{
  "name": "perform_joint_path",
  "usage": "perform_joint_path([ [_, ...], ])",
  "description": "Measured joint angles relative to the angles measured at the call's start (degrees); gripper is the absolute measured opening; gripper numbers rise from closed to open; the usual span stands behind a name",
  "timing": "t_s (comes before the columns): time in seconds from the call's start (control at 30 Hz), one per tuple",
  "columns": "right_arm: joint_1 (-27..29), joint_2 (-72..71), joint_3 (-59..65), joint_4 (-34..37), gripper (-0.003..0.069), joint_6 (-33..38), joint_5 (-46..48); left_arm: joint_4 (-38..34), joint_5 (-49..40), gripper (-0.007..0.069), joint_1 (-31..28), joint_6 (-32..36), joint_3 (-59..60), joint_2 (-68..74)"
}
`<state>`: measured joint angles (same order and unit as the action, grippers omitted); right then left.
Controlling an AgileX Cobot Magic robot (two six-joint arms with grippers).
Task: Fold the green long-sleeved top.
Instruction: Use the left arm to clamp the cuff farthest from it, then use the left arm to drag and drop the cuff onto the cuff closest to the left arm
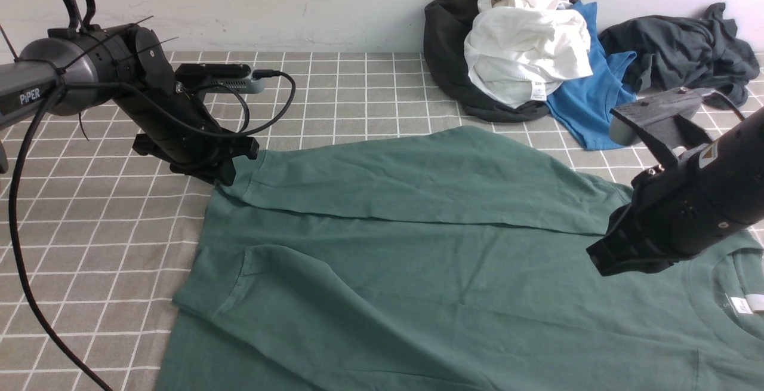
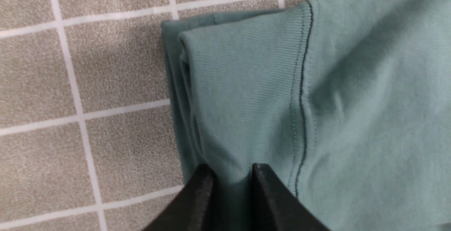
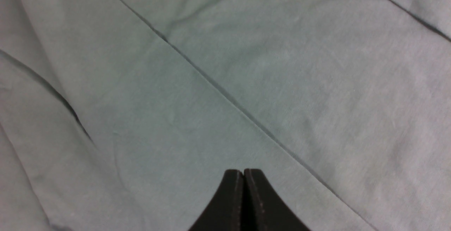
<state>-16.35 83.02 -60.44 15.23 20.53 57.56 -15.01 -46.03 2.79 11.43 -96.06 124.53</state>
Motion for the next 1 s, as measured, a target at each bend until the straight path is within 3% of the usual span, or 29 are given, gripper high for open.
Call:
perform_joint_path([
  [0.13,0.00,0.00,0.00,0.00,-0.0010,0.38,0.00,0.07,0.00,0.0227,0.00,0.58,0.00,0.00],
  [0.3,0.00,0.00,0.00,0.00,-0.0010,0.46,0.00,0.12,0.00,0.0227,0.00,0.70,0.00,0.00],
  [0.43,0.00,0.00,0.00,0.00,-0.0010,0.53,0.00,0.48,0.00,0.0176,0.00,0.70,0.00,0.00],
  [0.63,0.00,0.00,0.00,0.00,-0.0010,0.65,0.00,1.18,-1.80,0.0028,0.00,0.70,0.00,-0.08],
  [0.83,0.00,0.00,-1.10,-0.46,-0.0010,1.49,1.81,1.93,-11.96,0.0023,0.00,-0.61,0.72,-5.93],
  [1.0,0.00,-1.69,-3.64,-0.46,-0.0010,1.72,6.06,-1.03,-14.55,0.0023,-0.28,-1.47,8.41,-19.02],
])
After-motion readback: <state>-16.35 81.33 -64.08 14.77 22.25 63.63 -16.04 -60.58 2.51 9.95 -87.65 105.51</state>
